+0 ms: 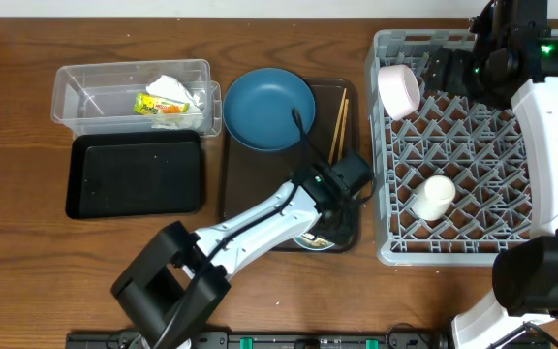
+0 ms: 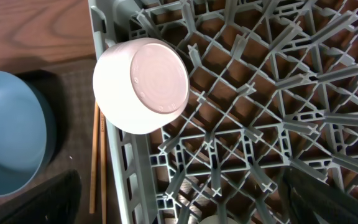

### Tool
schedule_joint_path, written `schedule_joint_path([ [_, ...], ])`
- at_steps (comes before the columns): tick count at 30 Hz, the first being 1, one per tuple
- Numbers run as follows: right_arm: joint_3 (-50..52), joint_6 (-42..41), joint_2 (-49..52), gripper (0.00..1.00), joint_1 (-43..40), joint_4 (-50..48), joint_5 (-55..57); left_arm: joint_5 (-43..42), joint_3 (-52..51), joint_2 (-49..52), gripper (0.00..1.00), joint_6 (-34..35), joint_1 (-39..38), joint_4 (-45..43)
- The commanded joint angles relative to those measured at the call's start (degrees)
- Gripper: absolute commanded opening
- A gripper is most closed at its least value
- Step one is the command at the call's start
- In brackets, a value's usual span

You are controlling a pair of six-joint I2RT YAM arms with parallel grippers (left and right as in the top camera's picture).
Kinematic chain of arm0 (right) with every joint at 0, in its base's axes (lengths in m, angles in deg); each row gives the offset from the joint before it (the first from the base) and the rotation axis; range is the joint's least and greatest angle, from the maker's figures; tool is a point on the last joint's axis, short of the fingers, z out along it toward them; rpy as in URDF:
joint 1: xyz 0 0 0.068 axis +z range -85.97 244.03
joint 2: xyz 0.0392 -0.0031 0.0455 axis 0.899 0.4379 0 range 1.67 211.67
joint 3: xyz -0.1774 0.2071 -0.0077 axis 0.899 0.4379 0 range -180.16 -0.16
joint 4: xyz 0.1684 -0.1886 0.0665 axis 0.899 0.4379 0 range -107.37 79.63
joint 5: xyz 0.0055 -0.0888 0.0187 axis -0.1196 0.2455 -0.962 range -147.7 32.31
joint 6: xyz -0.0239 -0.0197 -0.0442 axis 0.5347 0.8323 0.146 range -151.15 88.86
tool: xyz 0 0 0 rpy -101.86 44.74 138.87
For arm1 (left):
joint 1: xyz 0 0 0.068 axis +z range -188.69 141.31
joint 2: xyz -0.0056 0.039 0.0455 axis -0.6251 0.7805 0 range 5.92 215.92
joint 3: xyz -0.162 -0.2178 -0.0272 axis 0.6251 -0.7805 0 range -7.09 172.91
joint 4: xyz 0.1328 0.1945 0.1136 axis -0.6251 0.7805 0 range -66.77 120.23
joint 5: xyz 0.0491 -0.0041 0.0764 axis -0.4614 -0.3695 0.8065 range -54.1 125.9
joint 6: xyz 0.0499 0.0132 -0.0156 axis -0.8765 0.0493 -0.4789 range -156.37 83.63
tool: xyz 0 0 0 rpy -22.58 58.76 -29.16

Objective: Sort waste into correct bins and load items into the dishwasher rack
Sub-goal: 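Reach the left gripper to the light-blue rice bowl and grasp its rim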

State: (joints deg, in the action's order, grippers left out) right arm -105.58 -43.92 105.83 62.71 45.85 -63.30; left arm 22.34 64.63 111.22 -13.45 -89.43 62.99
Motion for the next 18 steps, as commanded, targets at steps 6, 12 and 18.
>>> schedule_joint_path([
  [6,-0.7,0.9,-1.0,0.99,-0.2,0.5,-0.2,1.2,1.0,2.6,0.45,0.1,-1.7,-0.5],
  [12,-0.7,0.9,-1.0,0.99,-0.2,0.6,-0.2,1.8,1.0,2.9,0.33,0.1,-1.7,-0.9],
  [18,-0.7,0.9,-1.0,0.99,-0.2,0.9,-0.2,1.8,1.0,4.2,0.32,0.2,-1.7,-1.4],
])
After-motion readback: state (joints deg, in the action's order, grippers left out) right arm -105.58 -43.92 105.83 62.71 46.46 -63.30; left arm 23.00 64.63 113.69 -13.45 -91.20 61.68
